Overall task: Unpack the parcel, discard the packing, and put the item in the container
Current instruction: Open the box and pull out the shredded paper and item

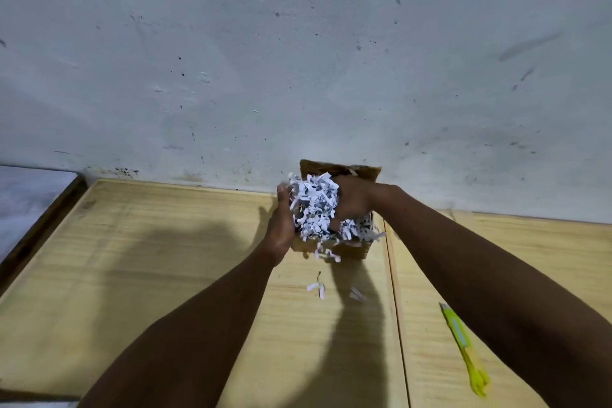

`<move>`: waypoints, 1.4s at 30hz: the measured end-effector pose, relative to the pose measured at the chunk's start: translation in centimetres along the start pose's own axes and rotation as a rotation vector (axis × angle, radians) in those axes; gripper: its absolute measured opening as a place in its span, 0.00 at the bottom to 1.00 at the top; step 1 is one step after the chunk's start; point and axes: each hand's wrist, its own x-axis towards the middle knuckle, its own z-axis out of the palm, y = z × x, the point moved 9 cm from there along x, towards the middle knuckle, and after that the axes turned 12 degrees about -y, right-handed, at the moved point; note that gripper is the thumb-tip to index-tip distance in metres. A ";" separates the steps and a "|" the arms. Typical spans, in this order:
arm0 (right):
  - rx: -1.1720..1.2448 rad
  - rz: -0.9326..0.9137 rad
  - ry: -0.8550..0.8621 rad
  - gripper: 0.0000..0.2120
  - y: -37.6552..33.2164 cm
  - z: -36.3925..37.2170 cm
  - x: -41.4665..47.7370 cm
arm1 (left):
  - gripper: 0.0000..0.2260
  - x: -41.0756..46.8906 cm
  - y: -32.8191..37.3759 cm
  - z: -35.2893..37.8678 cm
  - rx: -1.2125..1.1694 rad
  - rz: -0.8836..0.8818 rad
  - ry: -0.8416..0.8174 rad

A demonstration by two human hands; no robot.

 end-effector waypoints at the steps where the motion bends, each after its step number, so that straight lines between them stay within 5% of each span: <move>1: 0.000 -0.002 -0.007 0.23 -0.5 0.3 -0.5 | 0.40 -0.6 0.3 0.1 -0.011 -0.005 0.007; 10: -0.201 -0.019 0.106 0.29 -0.5 11.0 -3.4 | 0.34 -6.8 -3.4 -1.3 0.129 -0.047 0.094; 17: -0.181 0.041 0.014 0.35 0.0 19.4 -4.4 | 0.21 -10.8 -7.7 -3.0 0.546 0.003 0.129; 23: -0.204 0.118 0.115 0.48 1.0 21.8 -4.2 | 0.30 -12.0 -12.6 -3.0 1.233 -0.011 -0.024; 30: 0.025 0.010 0.081 0.66 1.8 20.9 -5.6 | 0.33 -12.4 -13.4 -3.1 1.249 -0.057 -0.080; 36: 0.289 -0.051 0.329 0.50 5.1 17.3 -9.3 | 0.27 -12.8 -8.2 -2.0 1.061 0.266 0.066; 39: 0.426 -0.049 0.483 0.29 6.9 17.4 -10.5 | 0.21 -13.3 -6.4 1.2 1.104 0.431 0.004; 42: 0.520 -0.008 0.540 0.22 8.5 18.8 -10.7 | 0.26 -12.4 -6.9 4.5 1.191 0.386 -0.152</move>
